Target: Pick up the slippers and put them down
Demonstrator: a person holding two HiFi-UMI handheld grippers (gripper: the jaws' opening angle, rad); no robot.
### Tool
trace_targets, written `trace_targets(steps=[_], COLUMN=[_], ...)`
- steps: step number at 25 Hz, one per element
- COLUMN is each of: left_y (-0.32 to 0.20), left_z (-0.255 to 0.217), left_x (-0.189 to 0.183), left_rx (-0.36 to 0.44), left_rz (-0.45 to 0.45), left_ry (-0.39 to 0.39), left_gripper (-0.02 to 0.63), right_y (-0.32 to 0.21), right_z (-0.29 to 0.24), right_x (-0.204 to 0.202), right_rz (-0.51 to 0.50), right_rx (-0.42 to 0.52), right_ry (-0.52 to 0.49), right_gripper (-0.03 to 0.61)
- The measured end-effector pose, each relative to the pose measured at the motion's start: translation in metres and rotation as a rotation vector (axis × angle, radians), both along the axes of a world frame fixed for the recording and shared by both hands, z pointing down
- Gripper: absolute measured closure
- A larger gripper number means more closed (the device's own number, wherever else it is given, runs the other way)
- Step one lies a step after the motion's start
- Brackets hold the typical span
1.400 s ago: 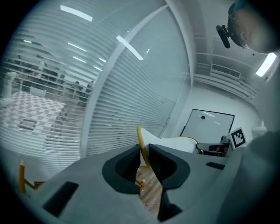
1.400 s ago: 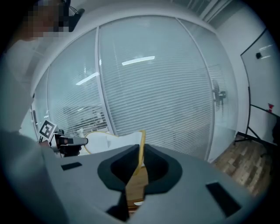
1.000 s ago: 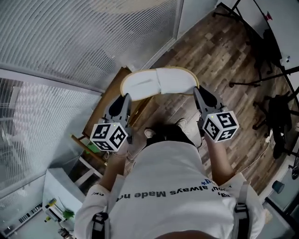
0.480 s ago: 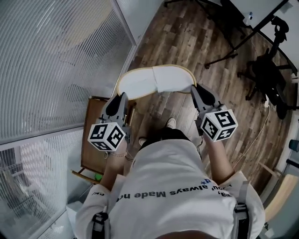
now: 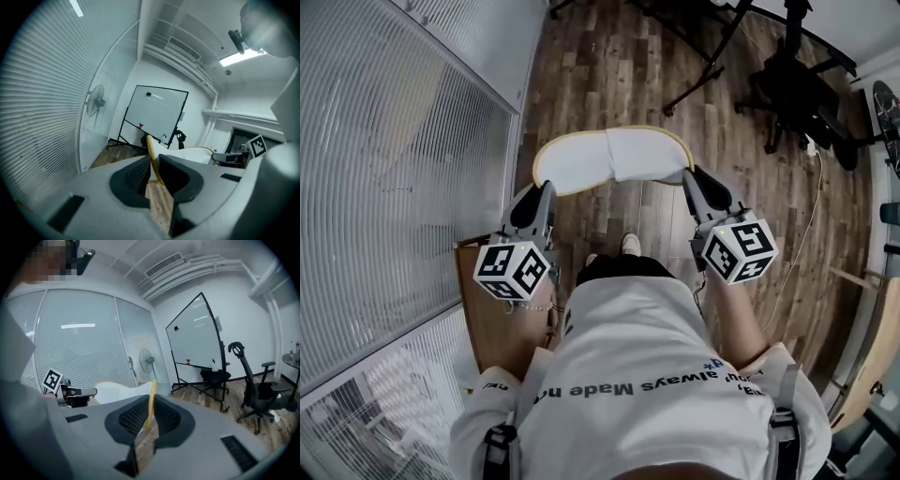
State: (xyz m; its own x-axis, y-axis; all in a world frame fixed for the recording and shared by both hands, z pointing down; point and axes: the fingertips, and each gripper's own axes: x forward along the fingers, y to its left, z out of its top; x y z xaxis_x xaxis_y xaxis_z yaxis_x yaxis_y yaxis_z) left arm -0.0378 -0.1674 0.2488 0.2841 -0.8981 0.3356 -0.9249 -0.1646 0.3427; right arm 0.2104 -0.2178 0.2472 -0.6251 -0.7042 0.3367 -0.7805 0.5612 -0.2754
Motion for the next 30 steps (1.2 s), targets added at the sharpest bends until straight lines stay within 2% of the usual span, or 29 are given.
trace_targets(steps=[6,11,20,24,30], left_y=[-0.032,-0.043,-0.059,-0.069,-0.083], left_z=[0.000,0.000,0.022,0.046,0.110], left_x=[0.011,-0.001,-0.007,-0.010,-0.011], left_rx=[-0.014,-0.020,-0.079,-0.116,-0.177], left_rz=[0.087,0.130,0.147,0.144,0.130], left_ry=[0.002,0.003,-0.001,0.006,0.008], left_gripper=[0.552,0.552,0.552,0.551,0.552], right_y=[-0.011,-0.012,-0.029,-0.042,-0.057], right_z=[-0.004,-0.003,0.020,0.043,0.106], right_x=[0.015,0.002,-0.004,-0.007,-0.007], right_rz=[0.090,0.130,0.139,0.131,0.106], right_rx=[-0.004,-0.007,-0.058,-0.090,-0.163], right_ry=[-0.004,0.002,0.020,0.037,0.055], right_gripper=[0.543,0.543,0.543,0.543,0.543])
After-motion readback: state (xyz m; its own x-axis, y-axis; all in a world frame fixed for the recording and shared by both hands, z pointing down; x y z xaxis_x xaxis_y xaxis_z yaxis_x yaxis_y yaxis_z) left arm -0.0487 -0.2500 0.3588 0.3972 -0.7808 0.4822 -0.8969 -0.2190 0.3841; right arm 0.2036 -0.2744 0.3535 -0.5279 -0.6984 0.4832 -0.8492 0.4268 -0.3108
